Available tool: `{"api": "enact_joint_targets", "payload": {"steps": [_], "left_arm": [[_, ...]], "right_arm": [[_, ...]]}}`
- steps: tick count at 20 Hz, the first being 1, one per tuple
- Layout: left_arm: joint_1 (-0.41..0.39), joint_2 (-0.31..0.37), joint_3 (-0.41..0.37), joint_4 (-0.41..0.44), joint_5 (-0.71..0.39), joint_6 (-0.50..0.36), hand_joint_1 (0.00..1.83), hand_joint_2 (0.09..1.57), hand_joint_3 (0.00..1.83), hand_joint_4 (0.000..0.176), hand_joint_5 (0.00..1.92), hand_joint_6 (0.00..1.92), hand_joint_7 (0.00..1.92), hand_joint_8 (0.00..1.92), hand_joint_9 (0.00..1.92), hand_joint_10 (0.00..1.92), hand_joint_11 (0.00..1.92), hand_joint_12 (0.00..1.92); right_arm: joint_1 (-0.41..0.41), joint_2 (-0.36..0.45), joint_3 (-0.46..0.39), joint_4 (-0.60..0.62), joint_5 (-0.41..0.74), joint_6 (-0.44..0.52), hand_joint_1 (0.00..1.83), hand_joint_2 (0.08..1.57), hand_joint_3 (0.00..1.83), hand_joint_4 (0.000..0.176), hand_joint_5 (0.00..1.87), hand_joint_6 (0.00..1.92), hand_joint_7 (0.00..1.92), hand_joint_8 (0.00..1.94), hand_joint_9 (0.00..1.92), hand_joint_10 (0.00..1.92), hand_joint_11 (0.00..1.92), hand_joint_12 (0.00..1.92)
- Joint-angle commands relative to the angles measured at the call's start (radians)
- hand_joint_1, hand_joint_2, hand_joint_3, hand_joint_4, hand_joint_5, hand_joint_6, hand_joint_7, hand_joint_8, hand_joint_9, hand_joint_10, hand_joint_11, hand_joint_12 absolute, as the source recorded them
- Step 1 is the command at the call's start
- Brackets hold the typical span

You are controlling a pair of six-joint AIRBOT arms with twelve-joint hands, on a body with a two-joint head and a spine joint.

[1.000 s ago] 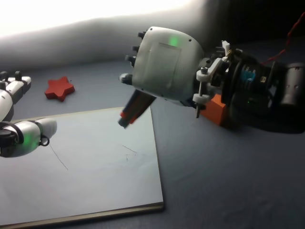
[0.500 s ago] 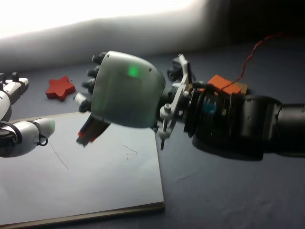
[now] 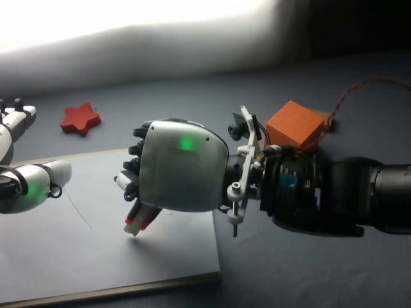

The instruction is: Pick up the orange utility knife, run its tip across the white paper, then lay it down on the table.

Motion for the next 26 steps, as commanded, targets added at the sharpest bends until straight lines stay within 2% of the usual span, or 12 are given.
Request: {"api": "enact_joint_targets", "payload": {"steps": [1,5,12,16,20,26], "left_arm": [[-0.003,0.003,0.006,0.058,-0.095,-0.003,0.05,1.34,0.00,0.000,0.08,0.00,0.11,0.00,0.18,0.00,0.00,0.51],[-0.002,0.003,0.005,0.058,-0.095,-0.011,0.01,1.34,0.00,0.000,0.07,0.00,0.12,0.00,0.18,0.00,0.00,0.54],[-0.002,0.003,0.004,0.058,-0.095,-0.016,0.04,1.34,0.00,0.000,0.07,0.00,0.10,0.00,0.16,0.00,0.00,0.41],[-0.002,0.003,0.004,0.058,-0.095,-0.017,0.05,1.34,0.00,0.000,0.08,0.01,0.12,0.00,0.17,0.01,0.00,0.52],[-0.002,0.003,0.005,0.058,-0.095,-0.017,0.03,1.34,0.00,0.000,0.09,0.00,0.13,0.00,0.18,0.00,0.00,0.55],[-0.002,0.003,0.005,0.058,-0.104,-0.019,0.02,1.34,0.00,0.000,0.06,0.00,0.10,0.00,0.15,0.00,0.00,0.48]], "right_arm": [[0.005,0.008,-0.002,0.004,0.138,-0.010,1.55,1.34,0.00,0.176,1.44,1.92,1.66,1.94,1.75,1.92,1.80,1.92],[-0.013,0.034,-0.002,-0.059,0.177,0.010,1.55,1.34,0.00,0.176,1.48,1.92,1.67,1.94,1.75,1.92,1.80,1.92],[-0.023,0.113,-0.020,-0.113,0.239,0.039,1.55,1.33,0.00,0.176,1.47,1.92,1.65,1.94,1.74,1.92,1.79,1.92],[-0.020,0.155,-0.050,-0.116,0.252,0.047,1.54,1.33,0.00,0.176,1.49,1.92,1.66,1.94,1.74,1.92,1.79,1.92],[-0.013,0.150,-0.051,-0.112,0.214,0.052,1.55,1.33,0.00,0.176,1.48,1.92,1.66,1.94,1.75,1.92,1.80,1.92],[-0.034,0.134,-0.052,-0.109,0.205,0.043,1.54,1.33,0.00,0.176,1.46,1.92,1.65,1.94,1.74,1.92,1.79,1.92]]}}
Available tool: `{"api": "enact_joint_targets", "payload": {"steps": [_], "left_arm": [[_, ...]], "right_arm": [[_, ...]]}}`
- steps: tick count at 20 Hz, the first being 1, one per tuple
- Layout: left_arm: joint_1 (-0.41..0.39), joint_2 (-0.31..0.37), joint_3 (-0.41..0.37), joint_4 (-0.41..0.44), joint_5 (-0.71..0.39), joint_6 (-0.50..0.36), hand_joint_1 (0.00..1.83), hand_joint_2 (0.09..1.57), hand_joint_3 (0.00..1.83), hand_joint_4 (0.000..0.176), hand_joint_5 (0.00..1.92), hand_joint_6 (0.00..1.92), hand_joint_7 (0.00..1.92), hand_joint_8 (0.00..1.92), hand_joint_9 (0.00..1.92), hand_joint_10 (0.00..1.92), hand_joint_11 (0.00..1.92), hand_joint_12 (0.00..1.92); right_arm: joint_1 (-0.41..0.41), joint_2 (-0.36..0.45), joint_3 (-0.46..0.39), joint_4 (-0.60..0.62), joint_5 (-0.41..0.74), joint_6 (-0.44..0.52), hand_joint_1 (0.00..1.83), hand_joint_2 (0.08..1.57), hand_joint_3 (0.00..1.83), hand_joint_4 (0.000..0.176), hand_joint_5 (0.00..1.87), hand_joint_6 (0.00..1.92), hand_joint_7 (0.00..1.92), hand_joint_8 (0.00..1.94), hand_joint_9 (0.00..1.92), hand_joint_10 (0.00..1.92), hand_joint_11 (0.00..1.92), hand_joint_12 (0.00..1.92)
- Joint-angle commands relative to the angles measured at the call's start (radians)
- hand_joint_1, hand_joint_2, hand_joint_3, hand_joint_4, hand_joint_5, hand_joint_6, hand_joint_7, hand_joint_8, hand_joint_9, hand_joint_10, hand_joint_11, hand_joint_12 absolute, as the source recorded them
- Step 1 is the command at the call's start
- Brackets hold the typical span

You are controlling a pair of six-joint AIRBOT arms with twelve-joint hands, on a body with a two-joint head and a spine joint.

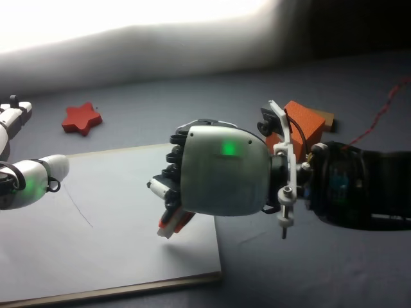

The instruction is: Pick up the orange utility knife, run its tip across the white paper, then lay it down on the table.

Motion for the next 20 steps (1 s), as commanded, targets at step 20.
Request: {"api": "enact_joint_targets", "payload": {"steps": [20], "left_arm": [[-0.001,0.003,0.004,0.058,-0.088,-0.005,0.02,1.34,0.00,0.000,0.07,0.00,0.13,0.00,0.18,0.01,0.00,0.52]], "right_arm": [[0.008,0.341,-0.382,0.703,-0.315,0.231,1.53,1.34,0.00,0.176,1.48,1.92,1.66,1.94,1.74,1.92,1.80,1.92]]}}
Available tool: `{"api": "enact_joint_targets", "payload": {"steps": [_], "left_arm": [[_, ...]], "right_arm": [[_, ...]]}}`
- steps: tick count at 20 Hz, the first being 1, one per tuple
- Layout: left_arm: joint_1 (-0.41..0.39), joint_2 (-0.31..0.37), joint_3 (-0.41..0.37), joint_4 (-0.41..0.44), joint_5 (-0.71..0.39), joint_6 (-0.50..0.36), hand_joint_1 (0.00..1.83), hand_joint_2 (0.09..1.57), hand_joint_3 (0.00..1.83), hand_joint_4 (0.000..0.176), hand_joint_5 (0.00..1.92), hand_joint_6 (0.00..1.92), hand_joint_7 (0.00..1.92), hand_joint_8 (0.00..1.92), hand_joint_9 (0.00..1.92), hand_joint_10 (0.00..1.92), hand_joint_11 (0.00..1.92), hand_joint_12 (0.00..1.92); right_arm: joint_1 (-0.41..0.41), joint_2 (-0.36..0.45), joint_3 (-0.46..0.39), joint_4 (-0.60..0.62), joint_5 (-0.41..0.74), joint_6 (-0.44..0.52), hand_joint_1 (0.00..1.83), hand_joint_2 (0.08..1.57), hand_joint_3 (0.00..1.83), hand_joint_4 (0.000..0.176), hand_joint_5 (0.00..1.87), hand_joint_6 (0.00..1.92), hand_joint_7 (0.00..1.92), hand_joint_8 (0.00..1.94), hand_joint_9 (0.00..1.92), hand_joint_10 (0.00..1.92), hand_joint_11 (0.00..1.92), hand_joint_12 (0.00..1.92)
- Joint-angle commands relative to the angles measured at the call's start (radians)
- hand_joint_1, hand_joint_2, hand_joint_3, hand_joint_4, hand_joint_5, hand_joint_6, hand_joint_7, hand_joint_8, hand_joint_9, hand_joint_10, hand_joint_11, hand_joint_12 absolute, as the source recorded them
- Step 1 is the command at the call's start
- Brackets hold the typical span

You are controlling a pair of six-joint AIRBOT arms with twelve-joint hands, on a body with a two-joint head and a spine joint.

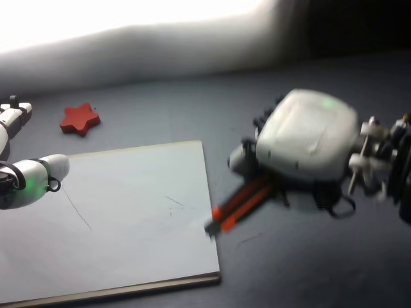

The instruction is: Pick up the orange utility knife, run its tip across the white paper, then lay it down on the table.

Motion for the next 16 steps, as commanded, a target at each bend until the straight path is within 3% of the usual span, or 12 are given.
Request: {"api": "enact_joint_targets", "payload": {"steps": [1,5,7,9,10,11,12,14,15,16], "left_arm": [[-0.001,0.003,0.004,0.057,-0.088,-0.004,0.03,1.34,0.00,0.000,0.08,0.00,0.14,0.00,0.19,0.01,0.00,0.56],[0.000,0.003,0.003,0.057,-0.088,-0.004,0.02,1.34,0.00,0.000,0.06,0.00,0.11,0.00,0.17,0.00,0.00,0.52],[0.001,0.003,0.003,0.057,-0.088,-0.004,0.02,1.34,0.00,0.000,0.06,0.00,0.11,0.00,0.16,0.00,0.00,0.47],[0.003,0.003,0.003,0.057,-0.088,-0.007,0.04,1.34,0.00,0.000,0.06,0.00,0.11,0.00,0.16,0.00,0.00,0.50],[0.003,0.003,0.003,0.057,-0.088,-0.007,0.05,1.34,0.00,0.000,0.07,0.00,0.11,0.00,0.16,0.00,0.00,0.51],[0.003,0.003,0.002,0.057,-0.088,-0.007,0.05,1.34,0.00,0.000,0.07,0.00,0.11,0.00,0.16,0.00,0.00,0.51],[0.003,0.003,0.002,0.057,-0.088,-0.007,0.04,1.34,0.00,0.000,0.08,0.01,0.11,0.00,0.17,0.00,0.00,0.51],[0.004,0.003,0.002,0.057,-0.088,-0.007,0.02,1.34,0.00,0.000,0.07,0.00,0.12,0.00,0.18,0.00,0.00,0.53],[0.004,0.003,0.002,0.057,-0.088,-0.007,0.01,1.34,0.00,0.000,0.07,0.00,0.11,0.00,0.17,0.00,0.00,0.53],[0.004,0.003,0.002,0.057,-0.088,-0.007,0.02,1.35,0.00,0.000,0.07,0.00,0.12,0.00,0.18,0.00,0.00,0.54]], "right_arm": [[-0.003,0.010,-0.011,0.003,0.047,-0.001,1.54,1.34,0.00,0.176,1.48,1.92,1.65,1.94,1.75,1.92,1.80,1.92],[-0.048,0.014,0.003,0.033,-0.033,-0.115,1.54,1.34,0.00,0.176,1.46,1.92,1.65,1.94,1.74,1.92,1.78,1.92],[-0.061,0.012,0.021,0.036,-0.049,-0.118,1.50,1.34,0.00,0.176,1.43,1.92,1.59,1.94,1.69,1.92,1.74,1.92],[-0.069,0.006,0.045,0.063,-0.050,-0.118,1.47,1.36,0.00,0.176,1.34,1.92,1.51,1.94,1.62,1.92,1.68,1.92],[-0.070,0.002,0.057,0.066,-0.047,-0.118,1.40,1.34,0.00,0.170,1.12,1.92,1.32,1.94,1.42,1.92,1.44,1.92],[-0.072,0.000,0.062,0.070,-0.040,-0.117,1.40,1.34,0.00,0.170,1.12,1.92,1.32,1.94,1.42,1.92,1.44,1.92],[-0.072,-0.003,0.067,0.073,-0.036,-0.117,1.17,1.42,0.00,0.000,0.68,1.62,0.78,1.86,1.16,1.92,1.13,1.92],[-0.063,-0.006,0.068,0.073,-0.034,-0.115,1.06,1.45,0.00,0.000,0.42,1.71,0.62,1.77,0.65,1.92,0.68,1.92],[-0.057,-0.009,0.068,0.073,-0.032,-0.115,1.03,1.44,0.00,0.000,0.38,1.76,0.58,1.77,0.45,1.92,0.56,1.92],[-0.051,-0.011,0.068,0.073,-0.031,-0.116,0.96,1.29,0.00,0.000,0.06,0.98,0.19,1.03,0.18,1.53,0.09,1.92]]}}
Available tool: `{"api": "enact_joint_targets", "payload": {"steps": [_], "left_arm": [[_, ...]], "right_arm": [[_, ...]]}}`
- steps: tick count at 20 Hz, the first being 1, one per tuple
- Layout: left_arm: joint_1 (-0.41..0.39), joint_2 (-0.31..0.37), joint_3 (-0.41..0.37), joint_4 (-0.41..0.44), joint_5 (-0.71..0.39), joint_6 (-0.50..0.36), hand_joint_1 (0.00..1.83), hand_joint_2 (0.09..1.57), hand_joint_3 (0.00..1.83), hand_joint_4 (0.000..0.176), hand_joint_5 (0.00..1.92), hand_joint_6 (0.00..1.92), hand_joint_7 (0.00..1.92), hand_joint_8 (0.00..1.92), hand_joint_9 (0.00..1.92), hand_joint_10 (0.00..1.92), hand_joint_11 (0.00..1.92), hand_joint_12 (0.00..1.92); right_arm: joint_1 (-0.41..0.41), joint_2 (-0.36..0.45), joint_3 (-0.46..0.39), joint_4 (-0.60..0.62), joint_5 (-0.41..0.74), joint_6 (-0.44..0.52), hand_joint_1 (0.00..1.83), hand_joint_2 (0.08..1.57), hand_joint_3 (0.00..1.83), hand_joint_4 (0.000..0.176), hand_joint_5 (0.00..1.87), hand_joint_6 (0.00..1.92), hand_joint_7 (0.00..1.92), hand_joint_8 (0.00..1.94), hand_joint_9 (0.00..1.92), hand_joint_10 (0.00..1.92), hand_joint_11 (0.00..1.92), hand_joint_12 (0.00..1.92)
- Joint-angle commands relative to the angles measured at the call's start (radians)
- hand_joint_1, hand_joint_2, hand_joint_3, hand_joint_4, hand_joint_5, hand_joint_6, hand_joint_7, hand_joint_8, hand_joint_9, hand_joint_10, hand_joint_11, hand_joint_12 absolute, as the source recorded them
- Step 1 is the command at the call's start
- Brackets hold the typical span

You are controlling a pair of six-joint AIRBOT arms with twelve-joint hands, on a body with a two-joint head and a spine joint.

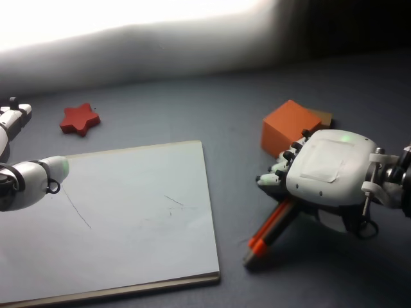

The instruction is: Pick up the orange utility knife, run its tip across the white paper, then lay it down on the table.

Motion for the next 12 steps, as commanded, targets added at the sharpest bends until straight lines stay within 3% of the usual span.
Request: {"api": "enact_joint_targets", "payload": {"steps": [1,2,3,4,5,6,7,11,12], "left_arm": [[-0.004,0.003,0.003,0.055,-0.088,0.000,0.02,1.35,0.00,0.000,0.07,0.00,0.12,0.00,0.18,0.00,0.00,0.54],[-0.004,0.003,0.003,0.055,-0.088,0.000,0.02,1.34,0.00,0.000,0.07,0.00,0.12,0.00,0.17,0.00,0.00,0.55],[-0.004,0.003,0.003,0.055,-0.088,0.000,0.00,1.34,0.00,0.000,0.07,0.00,0.12,0.00,0.18,0.00,0.00,0.55],[-0.004,0.003,0.003,0.055,-0.088,0.000,0.01,1.34,0.00,0.000,0.07,0.00,0.12,0.00,0.18,0.00,0.00,0.55],[-0.004,0.003,0.003,0.055,-0.088,0.000,0.01,1.34,0.00,0.000,0.07,0.00,0.12,0.00,0.18,0.00,0.00,0.55],[-0.004,0.003,0.003,0.055,-0.088,0.000,0.03,1.34,0.00,0.000,0.08,0.00,0.13,0.00,0.18,0.00,0.00,0.55],[-0.004,0.003,0.003,0.055,-0.088,0.000,0.02,1.34,0.00,0.000,0.07,0.00,0.12,0.00,0.17,0.00,0.00,0.52],[-0.004,0.003,0.002,0.055,-0.088,0.000,0.04,1.34,0.00,0.000,0.08,0.00,0.12,0.00,0.16,0.00,0.00,0.48],[-0.005,0.003,0.002,0.055,-0.088,0.000,0.05,1.34,0.00,0.000,0.08,0.00,0.13,0.00,0.18,0.01,0.00,0.52]], "right_arm": [[0.019,0.001,-0.002,-0.004,0.108,-0.002,0.96,1.29,0.00,0.000,0.06,0.98,0.19,1.03,0.18,1.53,0.09,1.92],[0.024,0.002,-0.002,-0.004,0.108,-0.002,0.88,1.30,0.00,0.000,0.03,0.79,0.18,0.77,0.12,1.34,0.02,1.90],[0.027,0.005,-0.004,-0.004,0.108,-0.002,0.82,1.28,0.00,0.000,0.01,0.63,0.17,0.46,0.07,1.11,0.00,1.72],[0.028,0.011,-0.009,-0.004,0.104,-0.002,0.80,1.22,0.00,0.000,0.02,0.30,0.14,0.13,0.00,0.69,0.00,1.26],[0.033,0.021,-0.019,-0.004,0.098,-0.003,0.80,1.22,0.00,0.000,0.02,0.30,0.14,0.13,0.00,0.69,0.00,1.26],[0.036,0.032,-0.032,-0.004,0.096,-0.003,0.74,1.16,0.00,0.000,0.00,0.02,0.01,0.01,0.00,0.06,0.00,0.26],[0.041,0.044,-0.046,-0.004,0.092,-0.003,0.73,1.13,0.00,0.000,0.00,0.00,0.00,0.00,0.00,0.01,0.00,0.05],[0.083,0.120,-0.121,-0.004,0.066,0.011,0.62,1.07,0.00,0.000,0.00,0.00,0.00,0.00,0.00,0.00,0.00,0.00],[0.097,0.158,-0.153,-0.004,0.050,0.022,0.52,1.07,0.00,0.000,0.00,0.00,0.01,0.00,0.01,0.00,0.00,0.00]]}}
